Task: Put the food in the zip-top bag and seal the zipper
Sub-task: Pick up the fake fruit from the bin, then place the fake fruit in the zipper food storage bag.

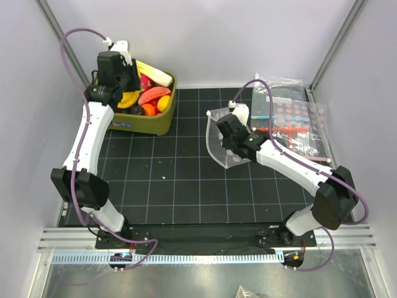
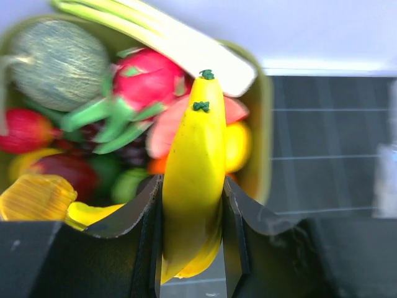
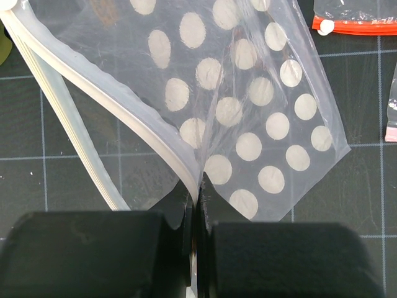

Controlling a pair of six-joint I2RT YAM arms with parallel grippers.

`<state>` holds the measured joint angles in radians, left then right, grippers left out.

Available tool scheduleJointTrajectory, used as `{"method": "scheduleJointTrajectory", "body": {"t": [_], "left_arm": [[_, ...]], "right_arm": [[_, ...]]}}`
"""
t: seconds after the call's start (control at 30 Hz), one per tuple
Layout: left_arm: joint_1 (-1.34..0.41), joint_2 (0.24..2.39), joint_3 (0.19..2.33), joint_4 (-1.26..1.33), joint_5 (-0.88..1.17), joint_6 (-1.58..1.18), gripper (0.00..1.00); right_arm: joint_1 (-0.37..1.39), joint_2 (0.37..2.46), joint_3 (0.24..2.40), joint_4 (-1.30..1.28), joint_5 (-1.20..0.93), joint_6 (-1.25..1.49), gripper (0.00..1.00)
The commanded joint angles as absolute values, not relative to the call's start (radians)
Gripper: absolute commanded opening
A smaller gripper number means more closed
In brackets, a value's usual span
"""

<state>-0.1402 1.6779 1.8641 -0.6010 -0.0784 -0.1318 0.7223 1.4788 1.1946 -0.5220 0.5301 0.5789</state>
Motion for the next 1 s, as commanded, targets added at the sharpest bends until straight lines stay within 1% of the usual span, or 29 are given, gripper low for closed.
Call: {"method": "scheduleJointTrajectory", "body": {"t": [0.0, 0.07, 0.1, 0.13, 0.17, 0.2, 0.23, 0.33, 0.47, 0.5, 0.57, 0.6, 0.8, 0.83, 0.97], "left_arm": [[-0.144, 1.571, 1.728, -0.456, 0.116, -0.346, 0.00], [-0.144, 1.517, 1.630, -0.288, 0.263, -0.450, 0.00], [-0.147, 1.470, 1.529, -0.222, 0.303, -0.560, 0.00], [-0.150, 1.448, 1.476, -0.081, 0.337, -0.616, 0.00], [-0.156, 1.428, 1.427, -0.010, 0.395, -0.668, 0.00], [-0.161, 1.396, 1.337, 0.062, 0.416, -0.777, 0.00], [-0.167, 1.384, 1.295, 0.201, 0.434, -0.828, 0.00], [-0.199, 1.359, 1.194, 0.374, 0.471, -0.999, 0.00], [-0.283, 1.342, 1.151, 0.458, 0.512, -1.078, 0.00], [-0.297, 1.335, 1.120, 0.518, 0.514, -1.094, 0.00], [-0.331, 1.307, 1.080, 0.595, 0.500, -1.146, 0.00], [-0.342, 1.298, 1.036, 0.680, 0.486, -1.163, 0.00], [-0.420, 1.250, 0.901, 0.824, 0.450, -1.222, 0.00], [-0.425, 1.250, 0.884, 0.880, 0.431, -1.232, 0.00], [-0.445, 1.282, 0.859, 0.997, 0.486, -1.295, 0.00]], "right_arm": [[0.715, 1.439, 1.192, -0.476, 0.517, 0.584, 0.01], [0.716, 1.437, 1.190, -0.469, 0.494, 0.584, 0.01], [0.715, 1.437, 1.187, -0.468, 0.480, 0.584, 0.01], [0.715, 1.437, 1.186, -0.459, 0.468, 0.584, 0.01], [0.715, 1.437, 1.184, -0.456, 0.442, 0.584, 0.01], [0.715, 1.437, 1.181, -0.450, 0.431, 0.586, 0.01], [0.715, 1.437, 1.178, -0.437, 0.416, 0.584, 0.01], [0.713, 1.425, 1.151, -0.378, 0.344, 0.580, 0.01], [0.704, 1.422, 1.126, -0.338, 0.287, 0.586, 0.01], [0.700, 1.422, 1.121, -0.333, 0.261, 0.592, 0.01], [0.692, 1.420, 1.114, -0.316, 0.236, 0.597, 0.01], [0.683, 1.419, 1.109, -0.311, 0.212, 0.606, 0.01], [0.627, 1.365, 1.054, -0.232, 0.065, 0.641, 0.01], [0.623, 1.353, 1.046, -0.224, 0.040, 0.649, 0.01], [0.601, 1.316, 1.026, -0.204, -0.038, 0.658, 0.01]]}}
